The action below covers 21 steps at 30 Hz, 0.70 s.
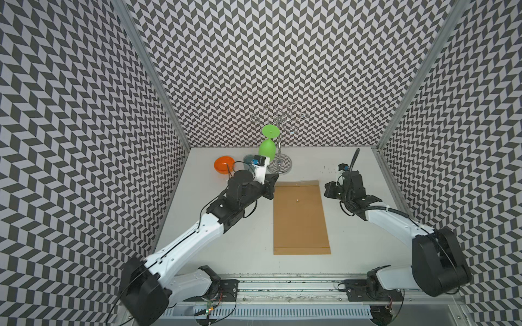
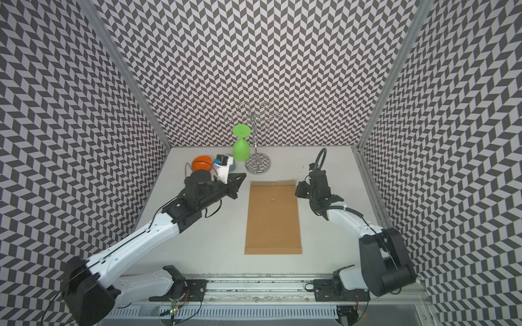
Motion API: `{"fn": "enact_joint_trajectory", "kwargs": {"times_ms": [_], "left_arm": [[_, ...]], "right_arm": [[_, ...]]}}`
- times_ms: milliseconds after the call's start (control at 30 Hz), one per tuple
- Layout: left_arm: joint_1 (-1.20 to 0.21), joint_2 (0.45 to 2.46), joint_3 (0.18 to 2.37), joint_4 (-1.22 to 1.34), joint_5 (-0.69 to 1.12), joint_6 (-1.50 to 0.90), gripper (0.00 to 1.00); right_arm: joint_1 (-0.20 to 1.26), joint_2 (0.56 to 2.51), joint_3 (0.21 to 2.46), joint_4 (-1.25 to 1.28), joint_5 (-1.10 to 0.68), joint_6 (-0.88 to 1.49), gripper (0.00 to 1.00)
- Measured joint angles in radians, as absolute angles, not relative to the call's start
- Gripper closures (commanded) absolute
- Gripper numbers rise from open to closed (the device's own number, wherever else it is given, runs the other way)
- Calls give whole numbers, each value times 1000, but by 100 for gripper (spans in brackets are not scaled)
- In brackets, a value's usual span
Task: Open the file bag
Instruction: Place the file bag at the center of the board.
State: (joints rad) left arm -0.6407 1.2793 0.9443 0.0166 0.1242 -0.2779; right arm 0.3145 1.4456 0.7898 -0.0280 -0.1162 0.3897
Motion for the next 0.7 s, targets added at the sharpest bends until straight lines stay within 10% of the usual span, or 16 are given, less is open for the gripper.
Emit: {"fn": "enact_joint_trajectory", "kwargs": {"times_ms": [700], "left_arm": [[-552, 2030, 1277, 142, 339, -331, 100]], "right_arm": [[384, 1597, 677, 31, -245, 455, 99]]}}
